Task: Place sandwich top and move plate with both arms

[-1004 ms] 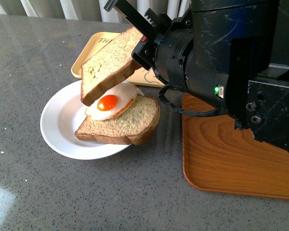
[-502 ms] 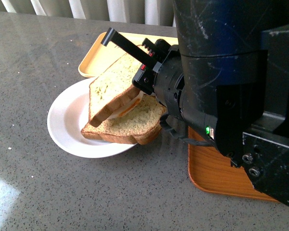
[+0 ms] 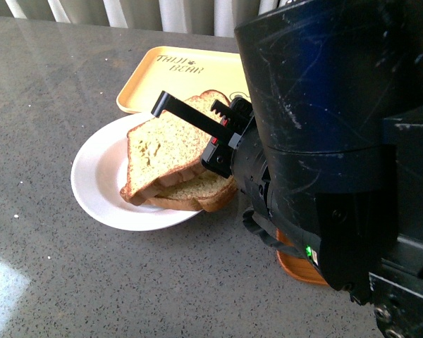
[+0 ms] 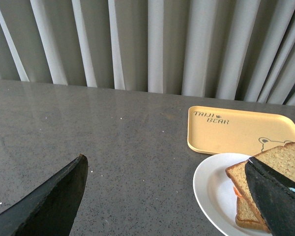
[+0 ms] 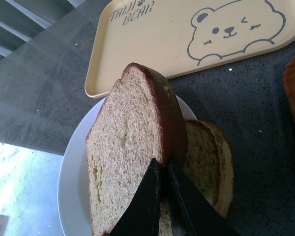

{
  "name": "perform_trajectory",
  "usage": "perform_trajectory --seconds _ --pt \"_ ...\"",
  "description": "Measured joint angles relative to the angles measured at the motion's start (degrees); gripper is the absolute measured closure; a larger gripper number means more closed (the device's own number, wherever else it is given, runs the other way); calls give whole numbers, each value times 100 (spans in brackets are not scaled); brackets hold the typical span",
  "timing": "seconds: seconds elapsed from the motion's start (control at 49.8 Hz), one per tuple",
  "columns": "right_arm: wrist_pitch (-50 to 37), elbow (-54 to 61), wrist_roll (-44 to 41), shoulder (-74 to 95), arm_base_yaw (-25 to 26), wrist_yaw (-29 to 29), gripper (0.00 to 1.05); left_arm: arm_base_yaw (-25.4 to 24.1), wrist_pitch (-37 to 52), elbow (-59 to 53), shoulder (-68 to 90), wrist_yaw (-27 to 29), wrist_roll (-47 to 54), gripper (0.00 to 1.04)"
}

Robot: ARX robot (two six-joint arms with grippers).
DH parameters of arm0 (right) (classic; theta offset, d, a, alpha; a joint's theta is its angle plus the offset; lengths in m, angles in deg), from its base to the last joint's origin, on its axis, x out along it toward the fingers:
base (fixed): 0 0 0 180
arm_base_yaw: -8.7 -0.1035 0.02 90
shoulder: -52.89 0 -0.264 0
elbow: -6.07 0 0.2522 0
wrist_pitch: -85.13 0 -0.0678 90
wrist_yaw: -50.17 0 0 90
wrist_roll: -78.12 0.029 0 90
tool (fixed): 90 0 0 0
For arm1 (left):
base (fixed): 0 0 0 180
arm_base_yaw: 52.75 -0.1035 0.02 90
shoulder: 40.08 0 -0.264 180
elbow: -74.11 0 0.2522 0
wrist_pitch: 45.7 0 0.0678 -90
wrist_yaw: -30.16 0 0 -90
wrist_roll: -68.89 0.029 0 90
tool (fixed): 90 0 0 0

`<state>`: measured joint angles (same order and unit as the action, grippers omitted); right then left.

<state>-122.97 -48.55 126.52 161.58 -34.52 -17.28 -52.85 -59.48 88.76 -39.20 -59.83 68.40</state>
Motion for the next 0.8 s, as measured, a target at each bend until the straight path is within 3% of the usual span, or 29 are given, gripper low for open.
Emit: perform_trajectory --seconds 0.502,0.803 --pt "116 256 0 -203 -177 94 102 0 0 0 0 0 0 9" --pt "118 339 4 -323 -205 101 61 0 0 0 0 0 0 9"
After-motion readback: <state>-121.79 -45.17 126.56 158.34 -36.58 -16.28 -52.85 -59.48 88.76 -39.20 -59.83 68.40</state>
